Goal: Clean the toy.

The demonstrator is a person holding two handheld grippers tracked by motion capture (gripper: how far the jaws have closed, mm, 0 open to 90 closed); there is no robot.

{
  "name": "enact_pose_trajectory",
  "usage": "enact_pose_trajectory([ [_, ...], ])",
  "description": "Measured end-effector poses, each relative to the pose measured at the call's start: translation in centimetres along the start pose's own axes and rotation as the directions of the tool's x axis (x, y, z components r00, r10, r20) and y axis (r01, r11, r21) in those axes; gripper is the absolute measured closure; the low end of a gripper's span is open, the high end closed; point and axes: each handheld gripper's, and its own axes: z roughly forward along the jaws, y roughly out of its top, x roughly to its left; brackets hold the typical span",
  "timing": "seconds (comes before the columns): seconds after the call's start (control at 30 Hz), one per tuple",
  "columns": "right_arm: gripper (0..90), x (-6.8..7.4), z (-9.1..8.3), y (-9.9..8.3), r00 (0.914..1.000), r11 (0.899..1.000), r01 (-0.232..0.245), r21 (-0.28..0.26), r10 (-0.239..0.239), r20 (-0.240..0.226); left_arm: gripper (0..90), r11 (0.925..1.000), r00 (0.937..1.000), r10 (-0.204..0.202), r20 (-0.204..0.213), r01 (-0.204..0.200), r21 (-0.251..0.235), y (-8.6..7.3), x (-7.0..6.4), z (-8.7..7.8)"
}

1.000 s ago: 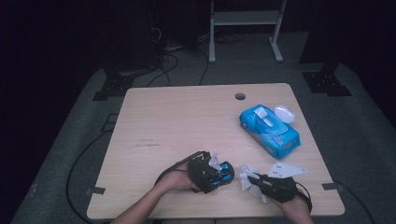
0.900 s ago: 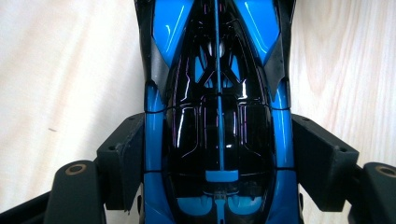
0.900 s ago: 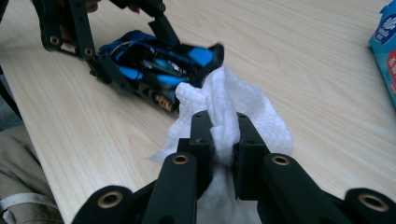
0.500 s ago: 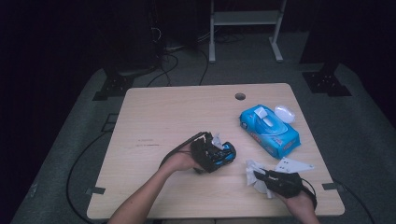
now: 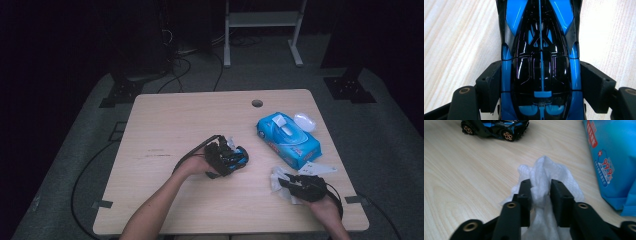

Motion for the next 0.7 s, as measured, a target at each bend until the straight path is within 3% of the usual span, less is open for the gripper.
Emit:
enact_pose_trajectory([
  [0.1,56.4,-0.3,-0.2,-0.2,1.0000,1.000,-0.007,-0.015,0.007,-0.007,25.8,1.0000,0.9999,-0.006,0.013,0.006,-0.007,0.0,0.2,0.1],
  [0.33,44.2,-0.6,-1.4,0.2,0.9993,0.992,-0.038,-0.119,0.037,-0.010,25.6,0.9996,0.9994,-0.025,0.025,0.026,-0.015,-0.2,0.3,0.0],
  [0.5,43.6,-0.3,-1.8,0.5,0.9996,0.988,-0.029,-0.152,0.028,-0.007,22.0,0.9966,0.9986,-0.048,0.024,0.049,-0.066,-0.3,0.4,-1.0],
  [0.7,43.4,-0.1,-1.9,0.8,0.9997,0.986,-0.023,-0.167,0.022,-0.006,19.0,0.9942,0.9984,-0.054,0.014,0.055,-0.092,-0.6,0.5,-2.0],
])
